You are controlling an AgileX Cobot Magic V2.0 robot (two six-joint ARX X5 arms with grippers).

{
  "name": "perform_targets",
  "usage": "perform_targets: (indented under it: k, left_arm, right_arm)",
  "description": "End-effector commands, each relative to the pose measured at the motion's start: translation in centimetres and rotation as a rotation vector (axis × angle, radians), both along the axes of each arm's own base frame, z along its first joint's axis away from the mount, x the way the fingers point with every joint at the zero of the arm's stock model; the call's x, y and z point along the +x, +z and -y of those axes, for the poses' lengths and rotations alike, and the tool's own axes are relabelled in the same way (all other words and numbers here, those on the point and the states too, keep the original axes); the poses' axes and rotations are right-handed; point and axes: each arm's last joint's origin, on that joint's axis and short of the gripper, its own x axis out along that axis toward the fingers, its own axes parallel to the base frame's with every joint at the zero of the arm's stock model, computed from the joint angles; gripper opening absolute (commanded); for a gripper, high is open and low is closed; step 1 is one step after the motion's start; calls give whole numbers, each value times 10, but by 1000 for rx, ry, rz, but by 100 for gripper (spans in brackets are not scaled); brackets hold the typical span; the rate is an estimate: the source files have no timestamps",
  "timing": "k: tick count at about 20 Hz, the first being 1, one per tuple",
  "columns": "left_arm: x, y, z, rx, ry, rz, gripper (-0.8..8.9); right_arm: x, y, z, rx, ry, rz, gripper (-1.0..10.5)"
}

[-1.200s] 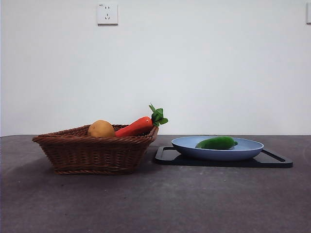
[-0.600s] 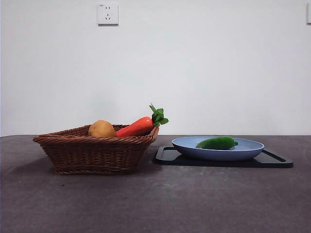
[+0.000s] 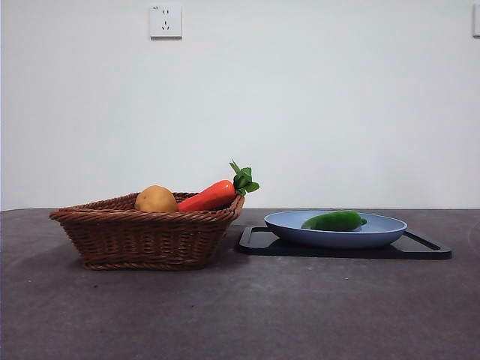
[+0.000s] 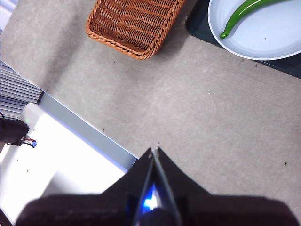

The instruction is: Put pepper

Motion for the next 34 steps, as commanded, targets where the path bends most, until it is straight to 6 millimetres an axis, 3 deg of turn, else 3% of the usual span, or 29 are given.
perform_targets:
  k: [1,5,8,12,19,34]
  left_arm:
    - [1,-26,0,-25,-1,-18,8]
    - [1,-65,0,-50,-2,-66,8]
    - [0,-82,0,-72,-3,-72,8]
    - [0,-100,0,-92,-4,-88,8]
    - [-2,-120,-1,-126,6,-292,8]
    - [-2,-121,-1,-129,9,-300,8]
  right_arm:
    - [0,4,0,-3,10,7,4]
    - [0,4,0,-3,10,7,4]
    - [0,4,0,-3,11,7,4]
    - [0,4,0,-3,10,7,4]
    - [0,4,0,-3,10,7,4]
    - [0,4,0,-3,10,7,4]
